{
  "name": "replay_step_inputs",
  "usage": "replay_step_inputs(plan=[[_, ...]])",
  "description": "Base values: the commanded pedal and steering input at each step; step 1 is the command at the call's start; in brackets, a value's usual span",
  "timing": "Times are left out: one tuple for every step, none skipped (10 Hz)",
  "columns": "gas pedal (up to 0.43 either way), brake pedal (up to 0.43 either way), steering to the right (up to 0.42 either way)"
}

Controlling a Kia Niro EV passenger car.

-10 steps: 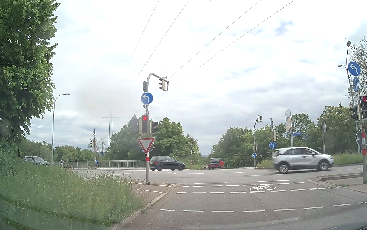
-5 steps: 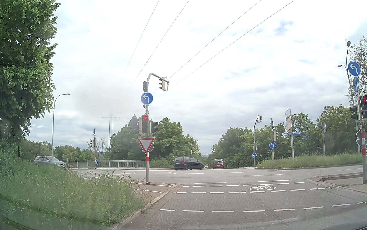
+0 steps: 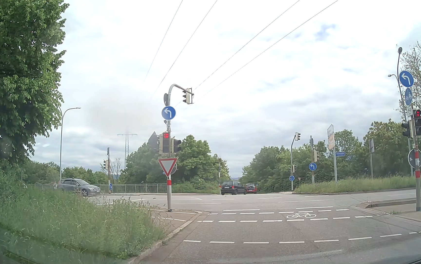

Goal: Follow the waypoints while adhering to traffic rules and regulations

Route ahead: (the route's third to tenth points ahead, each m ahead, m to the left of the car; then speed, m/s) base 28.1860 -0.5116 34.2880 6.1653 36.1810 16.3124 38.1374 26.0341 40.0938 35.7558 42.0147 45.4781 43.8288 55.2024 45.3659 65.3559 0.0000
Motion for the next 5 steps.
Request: replay_step_inputs(plan=[[0.0,0.244,-0.007],[0.0,0.244,-0.007],[0.0,0.244,-0.007],[0.0,0.244,-0.007],[0.0,0.244,-0.007]])
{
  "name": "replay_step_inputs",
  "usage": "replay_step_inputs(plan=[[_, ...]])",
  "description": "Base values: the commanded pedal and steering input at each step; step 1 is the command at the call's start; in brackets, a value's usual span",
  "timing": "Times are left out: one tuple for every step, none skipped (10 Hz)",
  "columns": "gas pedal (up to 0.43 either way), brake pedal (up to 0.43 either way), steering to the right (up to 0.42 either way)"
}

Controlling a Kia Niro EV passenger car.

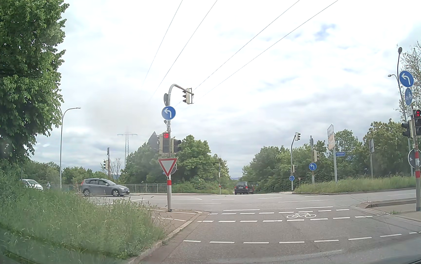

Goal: Follow the waypoints while adhering to traffic rules and regulations

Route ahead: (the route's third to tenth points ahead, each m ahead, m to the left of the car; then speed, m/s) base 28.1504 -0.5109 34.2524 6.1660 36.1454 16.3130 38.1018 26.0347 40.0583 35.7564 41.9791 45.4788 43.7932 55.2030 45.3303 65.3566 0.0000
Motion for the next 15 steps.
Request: replay_step_inputs(plan=[[0.0,0.244,-0.007],[0.0,0.244,-0.007],[0.0,0.244,-0.007],[0.0,0.244,-0.007],[0.0,0.244,-0.007],[0.0,0.25,-0.007],[0.0,0.244,-0.007],[0.0,0.244,-0.007],[0.0,0.244,-0.007],[0.0,0.244,-0.007],[0.0,0.244,-0.007],[0.0,0.244,-0.007],[0.0,0.244,-0.007],[0.0,0.244,-0.007],[0.0,0.244,-0.007]])
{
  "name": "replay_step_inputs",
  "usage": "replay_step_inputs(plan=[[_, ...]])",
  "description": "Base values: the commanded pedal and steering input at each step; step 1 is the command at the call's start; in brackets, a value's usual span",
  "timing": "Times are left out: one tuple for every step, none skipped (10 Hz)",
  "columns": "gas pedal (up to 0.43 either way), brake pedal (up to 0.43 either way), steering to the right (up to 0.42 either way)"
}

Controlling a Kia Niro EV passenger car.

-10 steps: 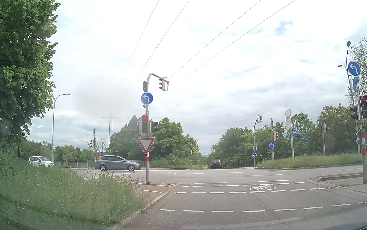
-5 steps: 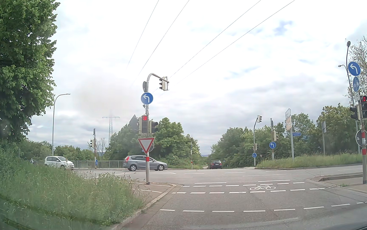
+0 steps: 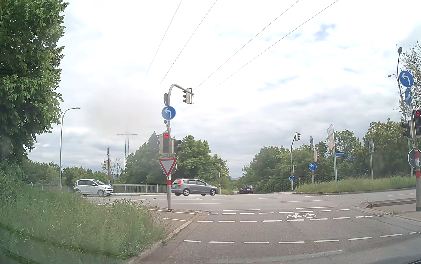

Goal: Follow the waypoints while adhering to traffic rules and regulations

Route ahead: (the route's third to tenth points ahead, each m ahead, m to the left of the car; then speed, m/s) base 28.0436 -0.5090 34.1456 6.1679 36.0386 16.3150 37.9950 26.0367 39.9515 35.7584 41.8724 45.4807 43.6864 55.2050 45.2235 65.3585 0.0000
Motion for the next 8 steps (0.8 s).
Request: replay_step_inputs(plan=[[0.0,0.244,-0.007],[0.0,0.244,-0.007],[0.0,0.244,-0.007],[0.0,0.244,-0.007],[0.0,0.244,-0.007],[0.0,0.244,-0.007],[0.0,0.244,-0.007],[0.0,0.244,-0.007]])
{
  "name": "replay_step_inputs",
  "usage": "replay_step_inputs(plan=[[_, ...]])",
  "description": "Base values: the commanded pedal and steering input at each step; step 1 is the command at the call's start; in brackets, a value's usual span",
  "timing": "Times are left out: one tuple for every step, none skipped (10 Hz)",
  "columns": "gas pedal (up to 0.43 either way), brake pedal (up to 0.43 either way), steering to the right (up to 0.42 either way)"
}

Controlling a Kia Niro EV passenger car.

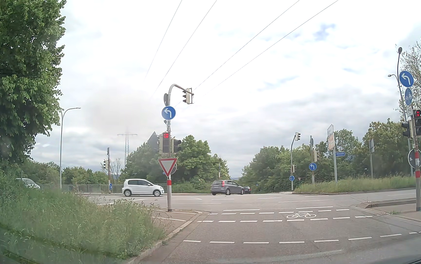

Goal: Follow the waypoints while adhering to traffic rules and regulations

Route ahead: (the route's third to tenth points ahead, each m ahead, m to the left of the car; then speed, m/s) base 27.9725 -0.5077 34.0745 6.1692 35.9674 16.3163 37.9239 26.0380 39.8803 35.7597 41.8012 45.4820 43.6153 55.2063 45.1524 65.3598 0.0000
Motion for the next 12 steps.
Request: replay_step_inputs(plan=[[0.0,0.244,-0.007],[0.0,0.244,-0.007],[0.0,0.244,-0.007],[0.0,0.244,-0.007],[0.0,0.244,-0.007],[0.0,0.244,-0.007],[0.0,0.244,-0.007],[0.0,0.244,-0.007],[0.0,0.244,-0.007],[0.0,0.25,-0.007],[0.0,0.244,-0.007],[0.0,0.244,-0.007]])
